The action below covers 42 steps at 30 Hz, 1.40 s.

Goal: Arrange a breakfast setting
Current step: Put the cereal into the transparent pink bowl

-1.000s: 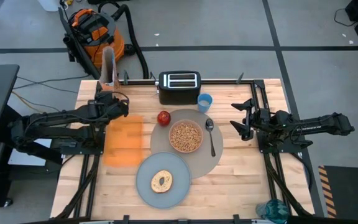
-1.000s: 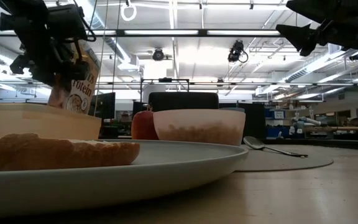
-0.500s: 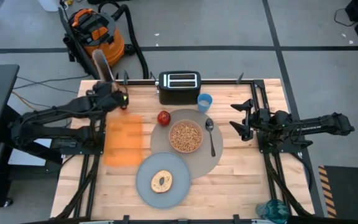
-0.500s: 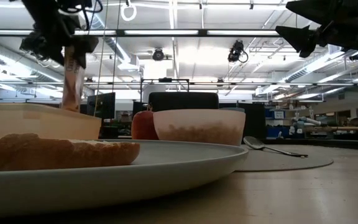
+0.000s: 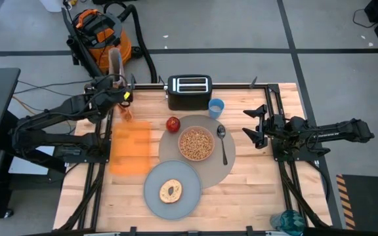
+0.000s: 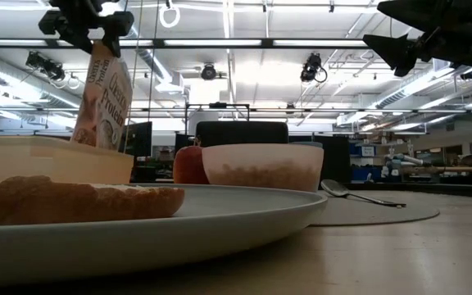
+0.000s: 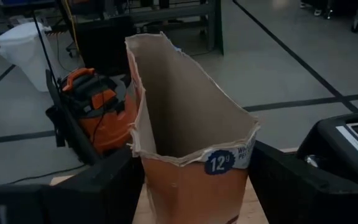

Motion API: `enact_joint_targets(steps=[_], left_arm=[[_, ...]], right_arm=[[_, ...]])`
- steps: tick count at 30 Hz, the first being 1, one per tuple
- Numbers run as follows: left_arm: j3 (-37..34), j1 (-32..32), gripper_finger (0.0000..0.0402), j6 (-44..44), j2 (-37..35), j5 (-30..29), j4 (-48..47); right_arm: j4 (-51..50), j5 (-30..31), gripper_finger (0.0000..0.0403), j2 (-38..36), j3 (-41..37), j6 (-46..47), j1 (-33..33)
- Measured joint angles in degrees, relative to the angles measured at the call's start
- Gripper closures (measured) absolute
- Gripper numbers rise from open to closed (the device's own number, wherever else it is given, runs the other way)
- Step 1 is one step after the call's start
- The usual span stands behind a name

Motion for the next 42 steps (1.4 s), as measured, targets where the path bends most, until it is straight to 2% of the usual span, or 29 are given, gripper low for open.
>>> enact_joint_targets(steps=[11,17,27,33,42], left_arm=[[0.11,0.0,0.0125,-0.93,0.02,1.76,-1.82],[0.11,-0.02,0.0104,-2.25,0.02,4.29,-3.27],[0.11,0.04,0.0088,-2.89,0.02,4.32,-3.31],[0.11,2.16,0.0086,-2.87,-0.38,4.28,-2.81],[0.34,3.41,0.0086,4.59,-1.05,4.33,4.55]], right_arm=[[-1.95,-0.02,0.0015,-0.01,0.0,0.0,0.0],[-2.05,0.0,0.0015,0.0,0.0,0.0,0.0],[-2.05,0.0,0.0015,-0.01,0.0,0.39,0.0],[-2.05,0.0,0.0015,-0.01,0.0,1.27,0.0],[-2.04,0.02,0.0015,-0.01,0.0,1.49,0.02]])
